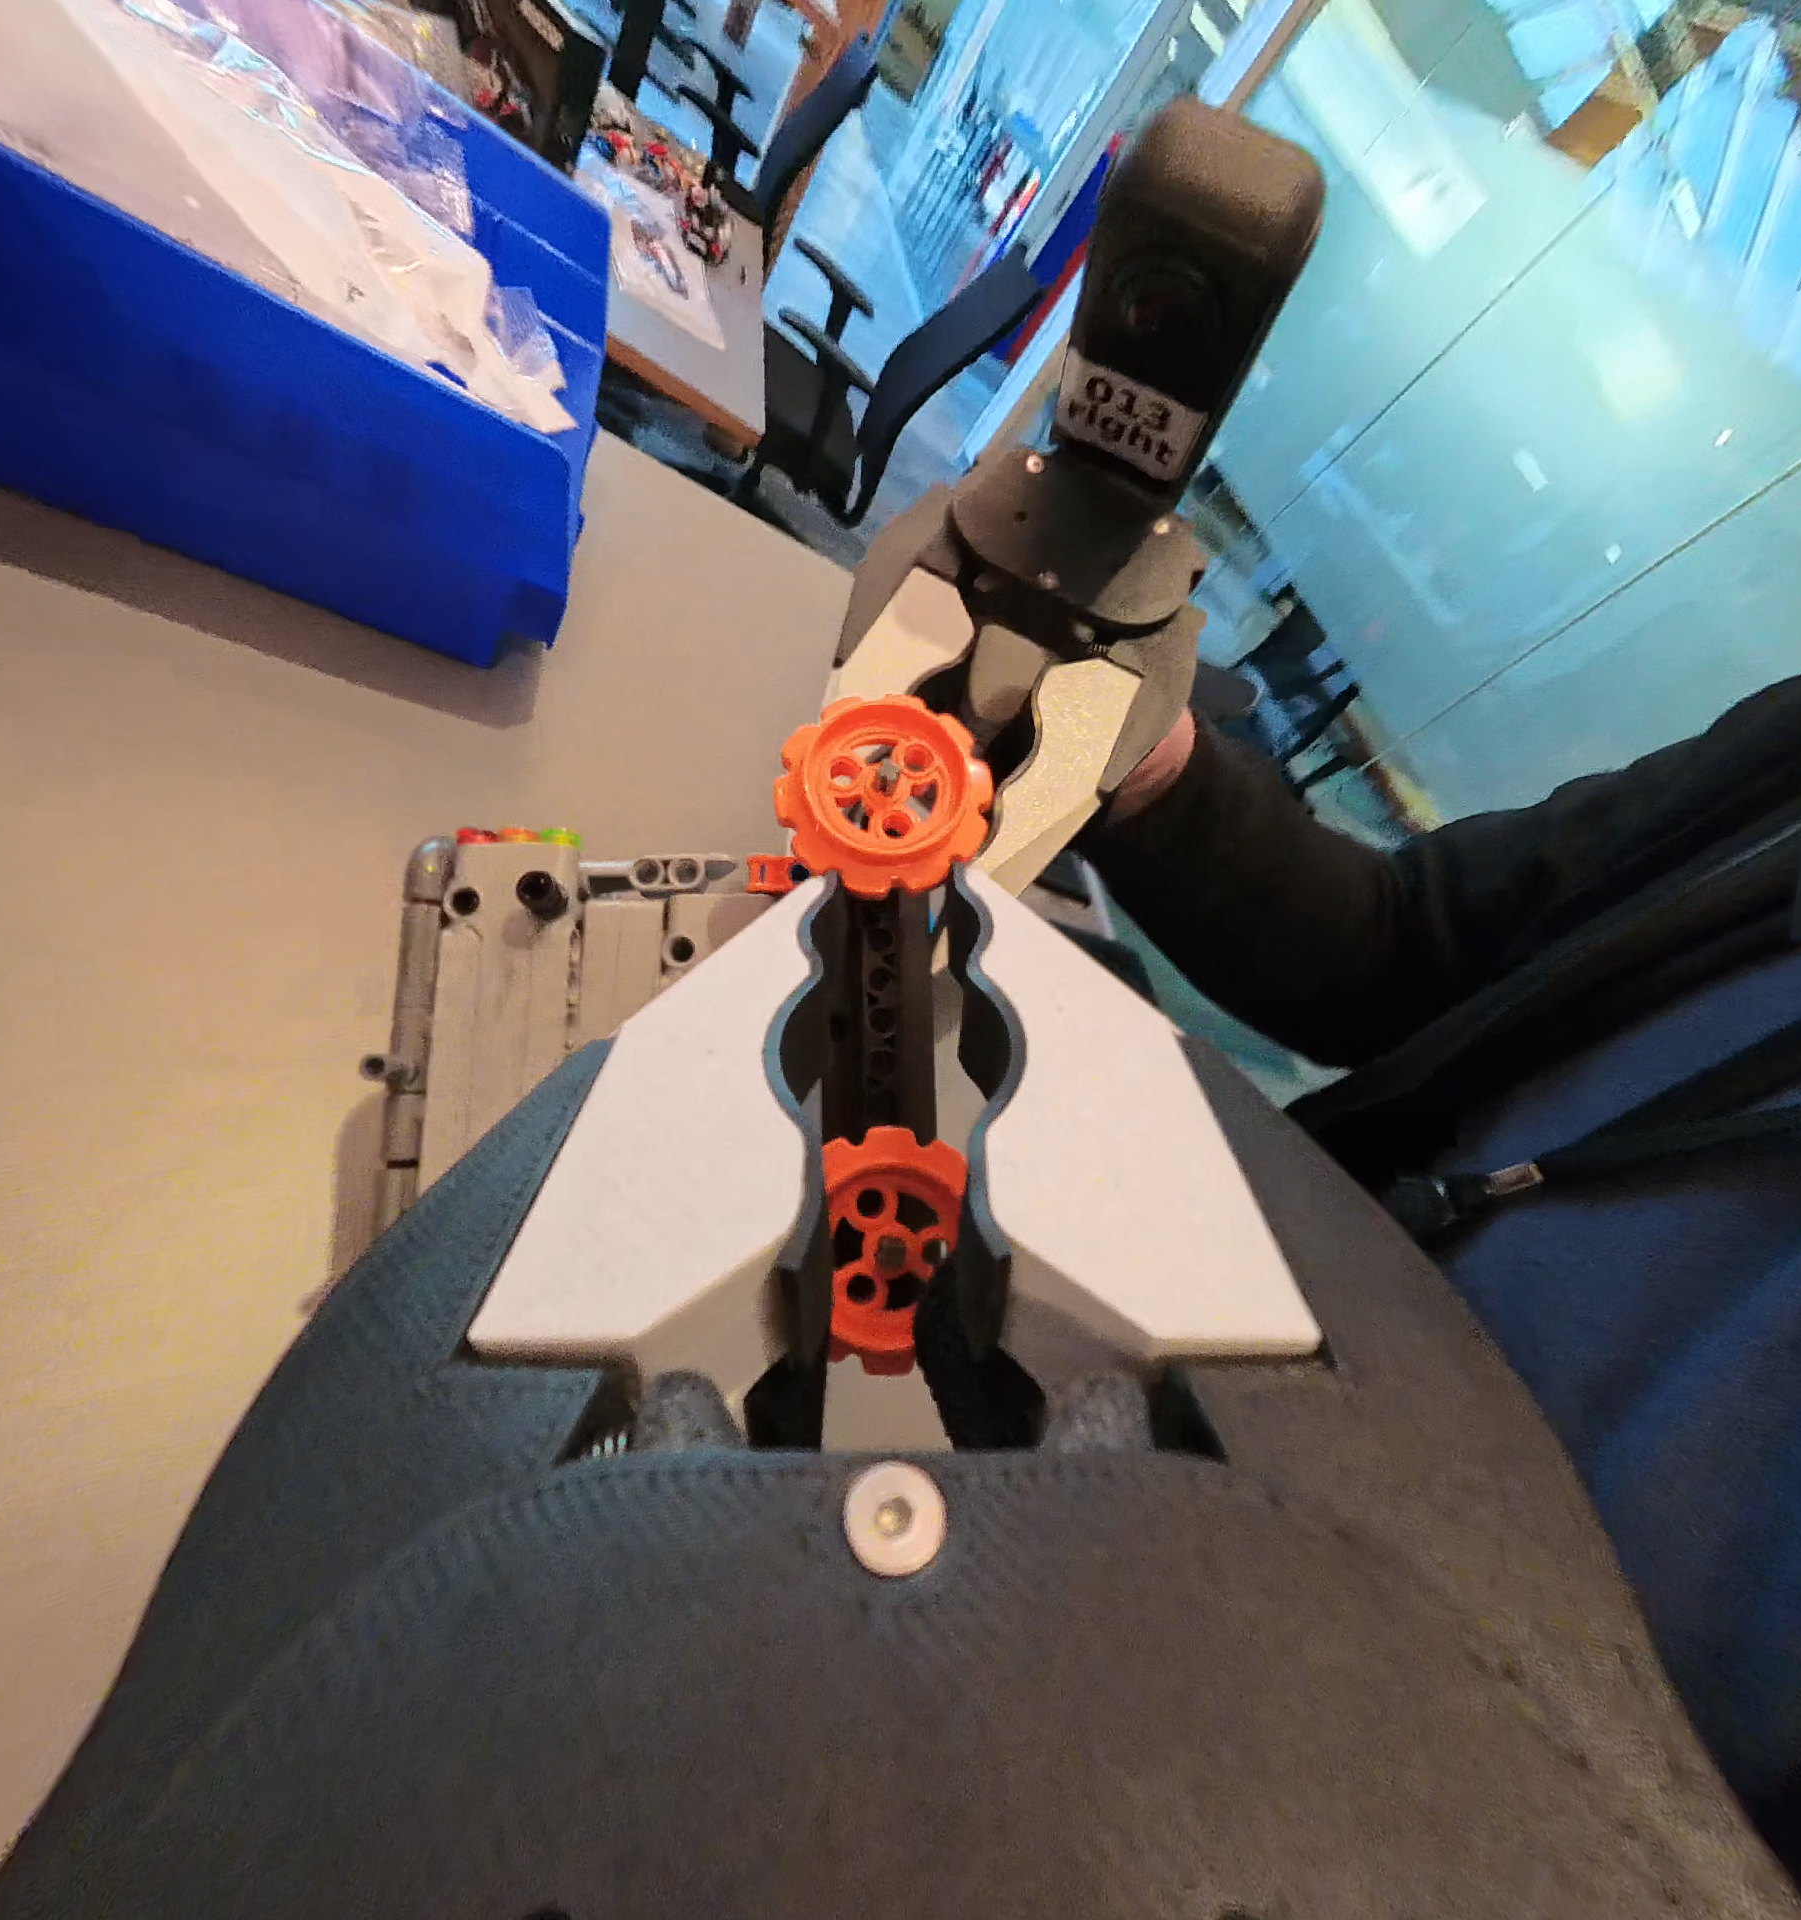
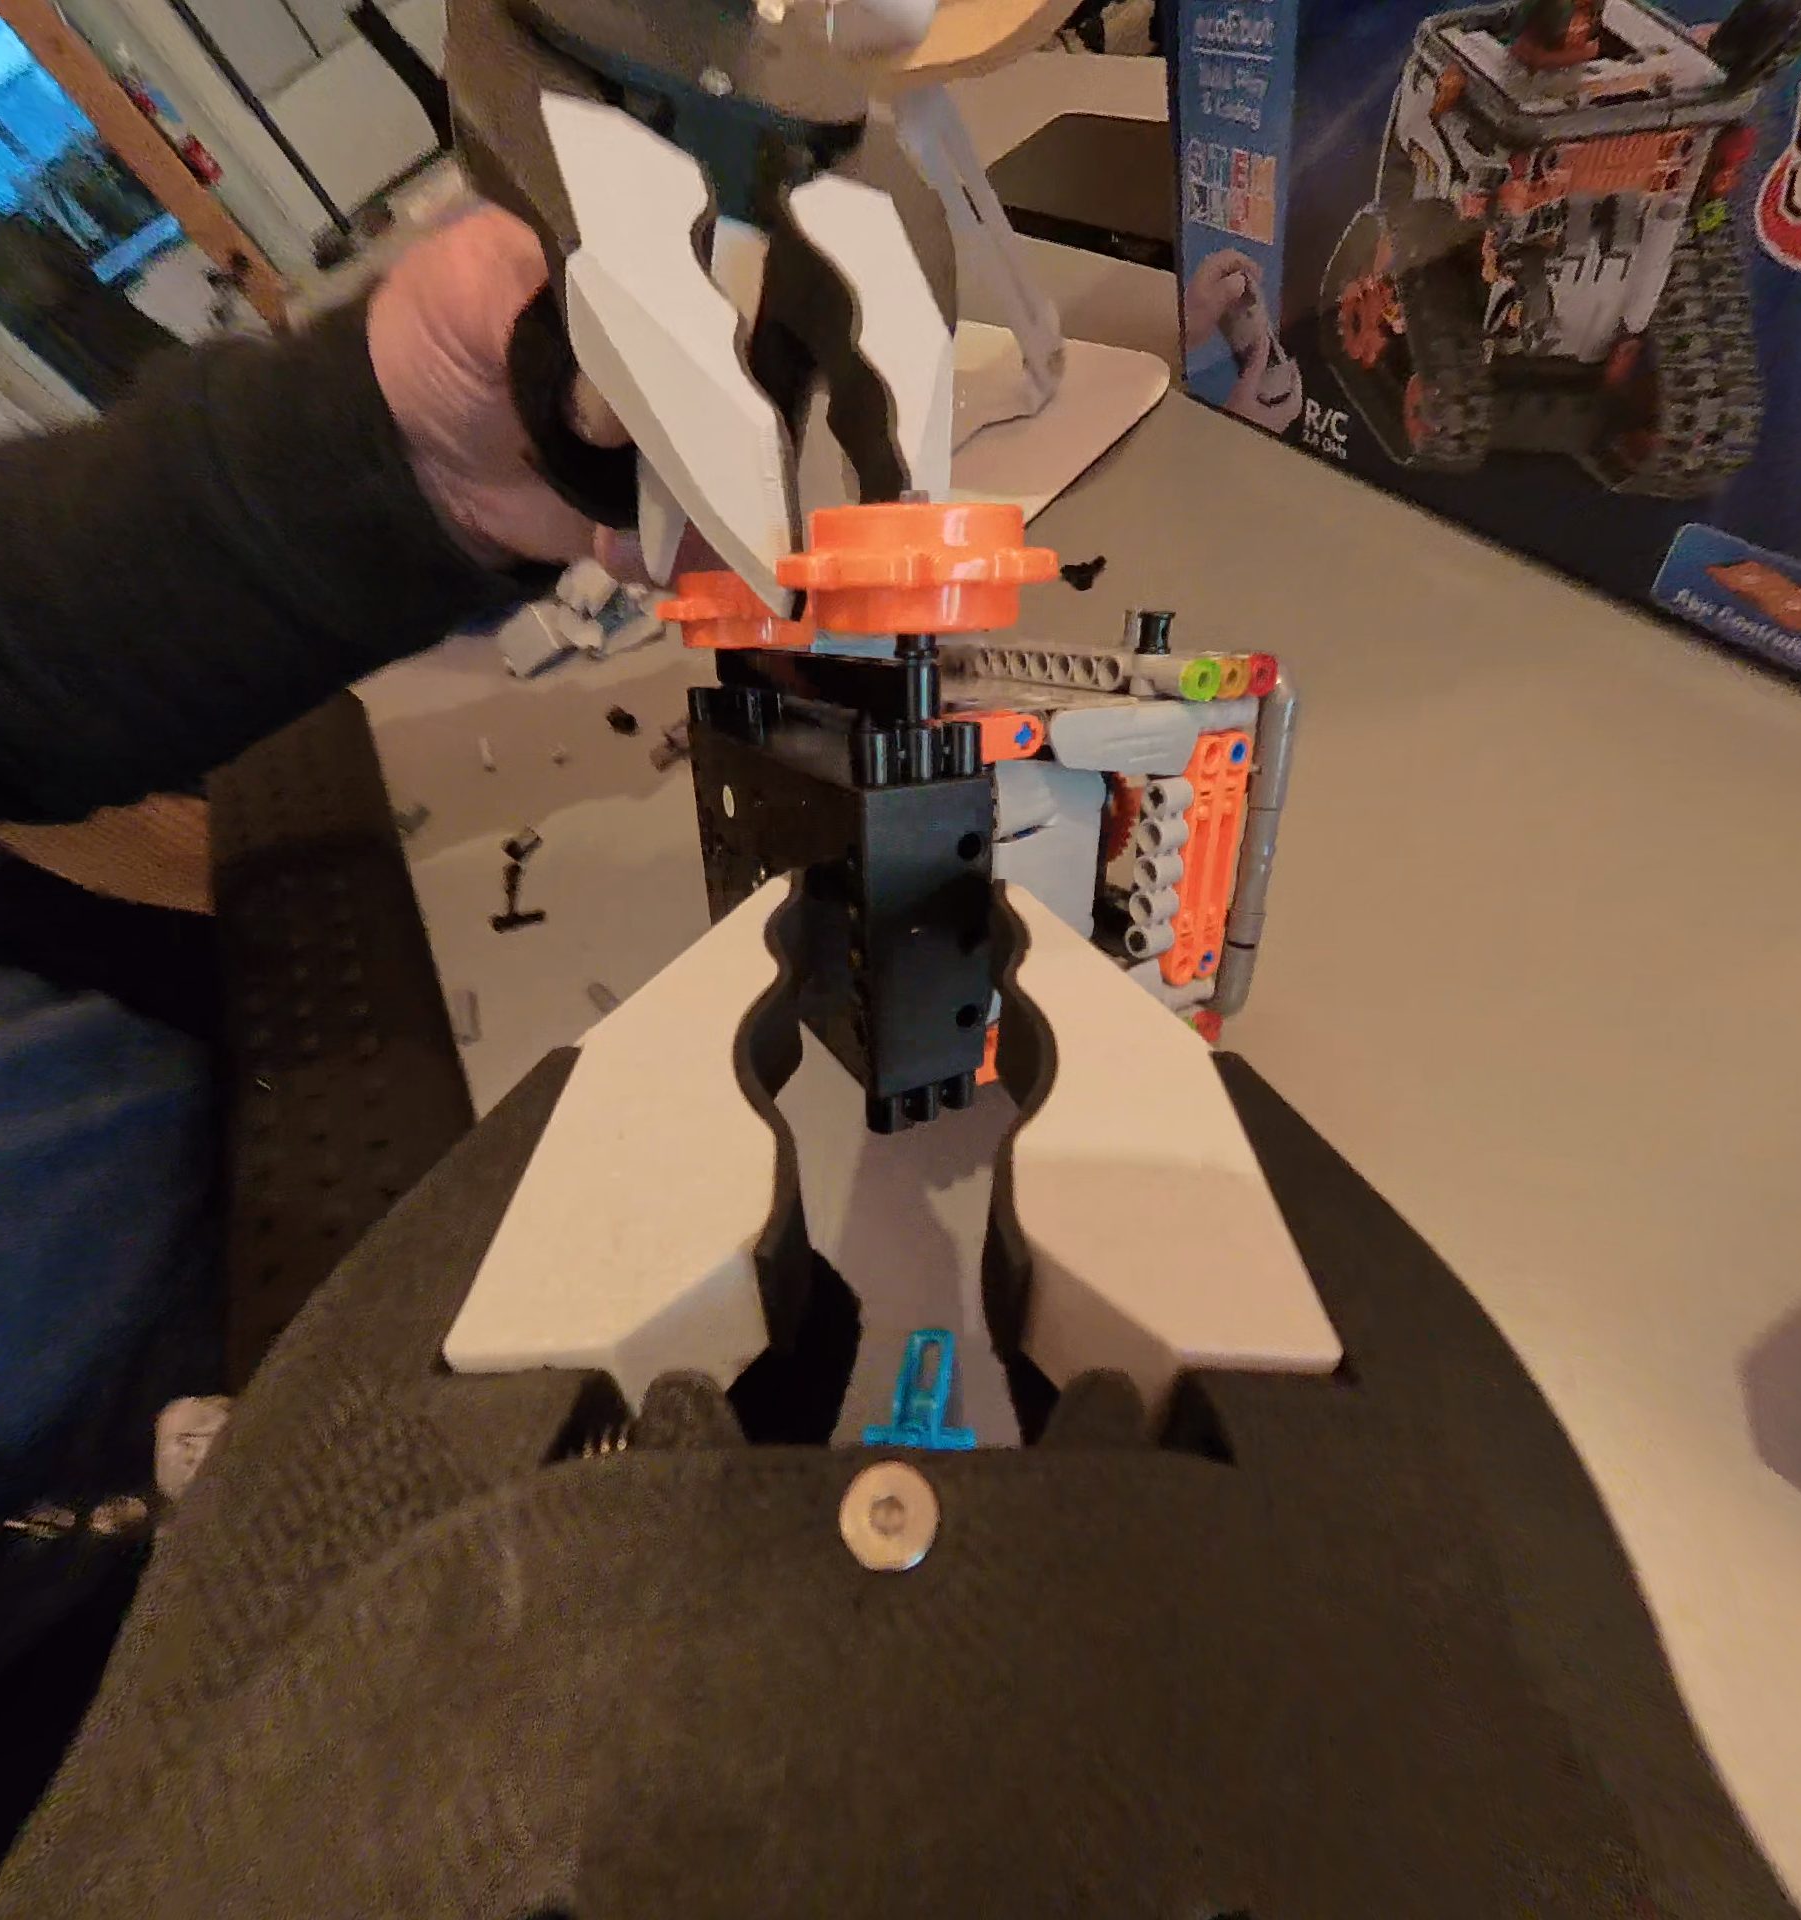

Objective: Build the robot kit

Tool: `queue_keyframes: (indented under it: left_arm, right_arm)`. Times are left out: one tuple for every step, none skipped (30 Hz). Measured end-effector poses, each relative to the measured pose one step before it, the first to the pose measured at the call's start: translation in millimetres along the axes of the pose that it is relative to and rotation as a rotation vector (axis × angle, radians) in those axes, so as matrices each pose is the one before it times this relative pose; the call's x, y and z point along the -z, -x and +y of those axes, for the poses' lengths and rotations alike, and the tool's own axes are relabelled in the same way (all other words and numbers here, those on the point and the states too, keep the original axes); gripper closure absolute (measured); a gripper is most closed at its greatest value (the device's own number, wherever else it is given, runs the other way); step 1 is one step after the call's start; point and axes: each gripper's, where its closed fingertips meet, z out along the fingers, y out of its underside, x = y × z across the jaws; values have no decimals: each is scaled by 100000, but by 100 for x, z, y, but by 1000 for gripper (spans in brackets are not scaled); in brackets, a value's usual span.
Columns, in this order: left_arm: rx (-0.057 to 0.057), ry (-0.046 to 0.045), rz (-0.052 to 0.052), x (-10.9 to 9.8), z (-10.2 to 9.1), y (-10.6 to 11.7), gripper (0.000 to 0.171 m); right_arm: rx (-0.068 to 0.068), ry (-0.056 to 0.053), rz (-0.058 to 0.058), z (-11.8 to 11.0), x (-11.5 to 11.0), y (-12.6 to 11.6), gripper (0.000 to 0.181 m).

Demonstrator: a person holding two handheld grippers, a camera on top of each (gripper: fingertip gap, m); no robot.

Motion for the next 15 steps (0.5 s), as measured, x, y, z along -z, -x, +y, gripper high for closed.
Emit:
queue_keyframes:
  left_arm:
    - [1040,-2364,323,290,-217,195,154]
    - [91,-1342,-231,262,-83,154,154]
    - [-708,-1039,-1295,234,-64,156,154]
    - [-1753,-1210,-2788,244,-113,228,152]
    - [-2345,-984,-2876,245,-168,82,147]
    - [-2586,-1687,-2170,295,-317,-141,141]
    - [-3295,-2111,-3701,338,-423,7,135]
    - [-4874,566,-5501,280,-76,208,122]
    - [-6115,2253,-6092,142,121,152,110]
    - [-7296,2652,-6232,42,181,25,102]
    - [-8524,3314,-5640,-118,233,-208,88]
    - [-8614,2805,-6780,-182,82,-66,76]
    - [-8346,4078,-6347,-273,262,-23,66]
    - [-7061,5971,-4837,-406,563,-59,58]
    - [-6574,6871,-4734,-460,726,28,53]
  right_arm:
    - [-4008,-402,-888,-311,24,33,151]
    - [-2490,222,-142,-210,-22,50,152]
    - [-1680,1136,-74,-88,-44,83,152]
    - [-1613,1438,-105,-46,-48,98,152]
    - [-1982,542,234,-147,-55,23,152]
    - [-2652,442,105,-109,-82,4,152]
    - [-1841,869,148,-69,-66,49,153]
    - [-1227,488,466,-143,-57,50,153]
    - [-1810,-41,64,-190,-87,37,153]
    - [-2404,-155,-539,-179,-134,41,153]
    - [-2525,-181,-640,-177,-155,22,153]
    - [-2107,-208,-597,-170,-171,25,153]
    - [-1710,-380,-454,-200,-184,14,153]
    - [-1373,-482,-53,-217,-184,-35,153]
    - [-948,-250,152,-200,-200,-12,153]
